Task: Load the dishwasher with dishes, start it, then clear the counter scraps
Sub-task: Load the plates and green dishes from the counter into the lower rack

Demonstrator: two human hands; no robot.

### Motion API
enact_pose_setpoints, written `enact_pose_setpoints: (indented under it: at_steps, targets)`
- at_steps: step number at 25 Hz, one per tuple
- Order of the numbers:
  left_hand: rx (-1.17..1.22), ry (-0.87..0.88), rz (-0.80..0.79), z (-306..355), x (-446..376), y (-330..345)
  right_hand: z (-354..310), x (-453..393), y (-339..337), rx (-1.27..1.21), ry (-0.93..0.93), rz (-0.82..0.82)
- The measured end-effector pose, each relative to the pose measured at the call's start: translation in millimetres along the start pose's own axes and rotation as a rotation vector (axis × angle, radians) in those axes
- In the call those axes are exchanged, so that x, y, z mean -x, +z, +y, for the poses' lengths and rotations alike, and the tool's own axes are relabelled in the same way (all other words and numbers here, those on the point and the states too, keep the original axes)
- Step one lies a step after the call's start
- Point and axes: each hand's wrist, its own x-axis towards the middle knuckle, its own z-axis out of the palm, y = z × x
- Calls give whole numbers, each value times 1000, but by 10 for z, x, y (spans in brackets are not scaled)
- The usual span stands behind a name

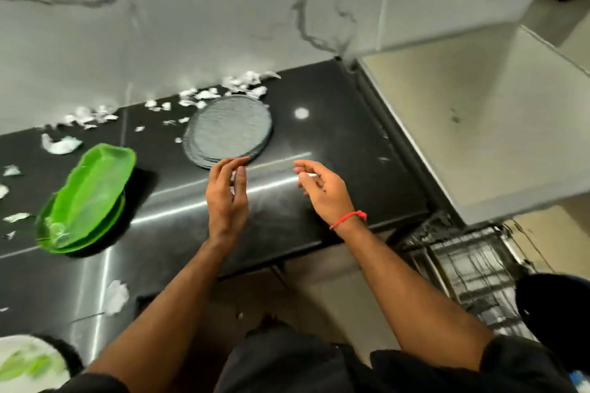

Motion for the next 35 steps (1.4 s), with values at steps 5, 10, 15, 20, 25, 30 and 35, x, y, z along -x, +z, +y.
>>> enact_pose_setpoints:
  at_steps: [5, 10, 15, 20, 25, 30, 35]
  targets:
    - [-47, -215, -4, -1076, -684, -615, -76, -676, 991, 247, 34, -44]
    - [-63, -364, -220, -1412, -976, -457, 55, -1111, 1155, 470, 254, 33]
    - [-150, -494, -227, -1471, -1089, -315, 132, -1488, 1283, 516, 424, 69]
    - [-143, -499, -229, -1453, -1065, -321, 133, -1638, 1350, 590, 528, 162]
    - [-92, -505, -228, -1449, -1073, -338, 203, -1625, 1223, 164, 513, 506]
    - [-40, -581, -258, -1440, -1121, -345, 161, -1132, 826, -221, 516, 571]
    - [-82, -631, -236, -1174, -1038, -394, -13, -525, 401, -456, 489, 538]
